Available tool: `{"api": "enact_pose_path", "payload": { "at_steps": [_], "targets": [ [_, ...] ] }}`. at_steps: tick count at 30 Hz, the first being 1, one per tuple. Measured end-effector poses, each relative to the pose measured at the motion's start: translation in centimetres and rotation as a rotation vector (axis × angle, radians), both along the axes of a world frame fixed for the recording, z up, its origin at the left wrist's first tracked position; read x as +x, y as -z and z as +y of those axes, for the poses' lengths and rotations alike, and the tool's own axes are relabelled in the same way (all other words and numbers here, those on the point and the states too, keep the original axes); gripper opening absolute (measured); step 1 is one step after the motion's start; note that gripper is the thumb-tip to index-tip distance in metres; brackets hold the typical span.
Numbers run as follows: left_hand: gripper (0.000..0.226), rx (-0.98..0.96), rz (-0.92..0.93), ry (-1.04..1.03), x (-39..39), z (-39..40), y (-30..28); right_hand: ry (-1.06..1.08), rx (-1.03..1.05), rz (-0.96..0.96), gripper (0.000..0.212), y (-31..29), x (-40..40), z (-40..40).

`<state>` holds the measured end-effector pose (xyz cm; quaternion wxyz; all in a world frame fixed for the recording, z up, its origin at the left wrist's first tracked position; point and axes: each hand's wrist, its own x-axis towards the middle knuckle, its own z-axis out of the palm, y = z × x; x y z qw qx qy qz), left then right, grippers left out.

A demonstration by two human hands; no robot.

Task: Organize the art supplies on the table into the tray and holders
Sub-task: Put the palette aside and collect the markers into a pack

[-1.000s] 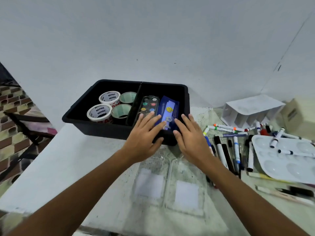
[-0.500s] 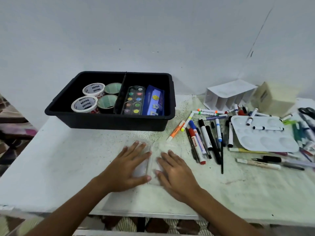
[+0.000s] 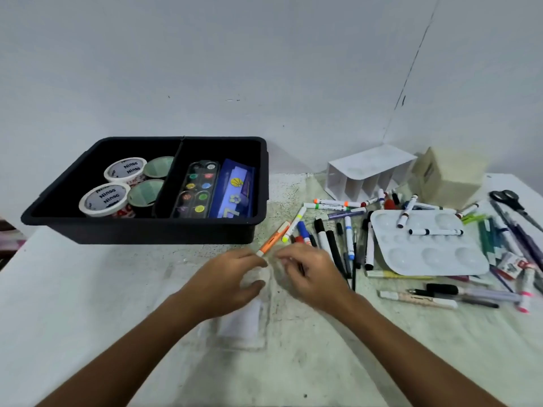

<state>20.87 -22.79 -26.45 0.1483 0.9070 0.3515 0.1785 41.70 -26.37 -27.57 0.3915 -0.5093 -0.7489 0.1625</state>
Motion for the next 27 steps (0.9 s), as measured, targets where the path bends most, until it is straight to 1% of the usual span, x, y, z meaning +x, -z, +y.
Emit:
{"api": "enact_pose_path", "payload": {
  "at_steps": [3,6,8,10,14,18,20,23,27],
  "targets": [
    [0.032,-0.032,-0.082,0.006,5.1,0.8,-0.1,0.119,-0.072,-0.036,0.026,-1.2,4.7,2.0],
    [0.027,-0.081,-0.149,-0.032,9.7,2.9,-0.3,0.237,-0.155,-0.177,0.025,-2.2,10.2,4.5],
    [0.026,-0.086,-0.166,-0.084,11.9,4.4,-0.1,0.297,-0.215,-0.261,0.027,-2.6,13.3,5.9],
    [0.030,-0.097,-0.179,-0.184,13.7,6.3,0.2,0.306,-0.232,-0.323,0.029,-2.7,15.3,7.3],
    [0.036,-0.089,-0.156,-0.370,15.9,9.4,1.6,0.137,-0.213,-0.435,0.032,-2.8,15.0,9.4],
    [0.035,-0.142,-0.172,-0.515,16.8,10.7,2.4,0.163,-0.127,-0.761,0.033,-2.2,13.2,11.4],
    [0.030,-0.160,-0.206,-0.559,16.9,10.9,2.7,0.148,-0.099,-0.848,0.032,-1.7,12.7,12.2],
    [0.027,-0.188,-0.253,-0.626,16.9,11.1,2.8,0.118,-0.069,-0.892,0.028,-1.1,12.4,13.0],
    [0.028,-0.185,-0.370,-0.659,17.1,10.9,1.8,0.090,-0.088,-0.874,0.020,-0.7,12.0,13.9]
  ]
}}
